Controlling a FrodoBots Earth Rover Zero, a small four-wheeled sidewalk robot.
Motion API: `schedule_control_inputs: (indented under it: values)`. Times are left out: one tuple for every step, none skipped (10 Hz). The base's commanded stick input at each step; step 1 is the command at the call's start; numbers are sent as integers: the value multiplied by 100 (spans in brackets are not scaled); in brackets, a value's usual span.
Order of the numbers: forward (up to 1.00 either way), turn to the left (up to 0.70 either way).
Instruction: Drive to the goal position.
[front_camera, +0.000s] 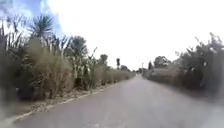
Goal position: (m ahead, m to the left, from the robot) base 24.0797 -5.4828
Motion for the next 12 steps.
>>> schedule_control_inputs:
  values:
    - [85,0]
    - [85,0]
    - [85,0]
    - [85,0]
    - [85,0]
    - [85,0]
    - [85,0]
    - [85,0]
    - [85,0]
    - [85,0]
    - [85,-34]
    - [85,-34]
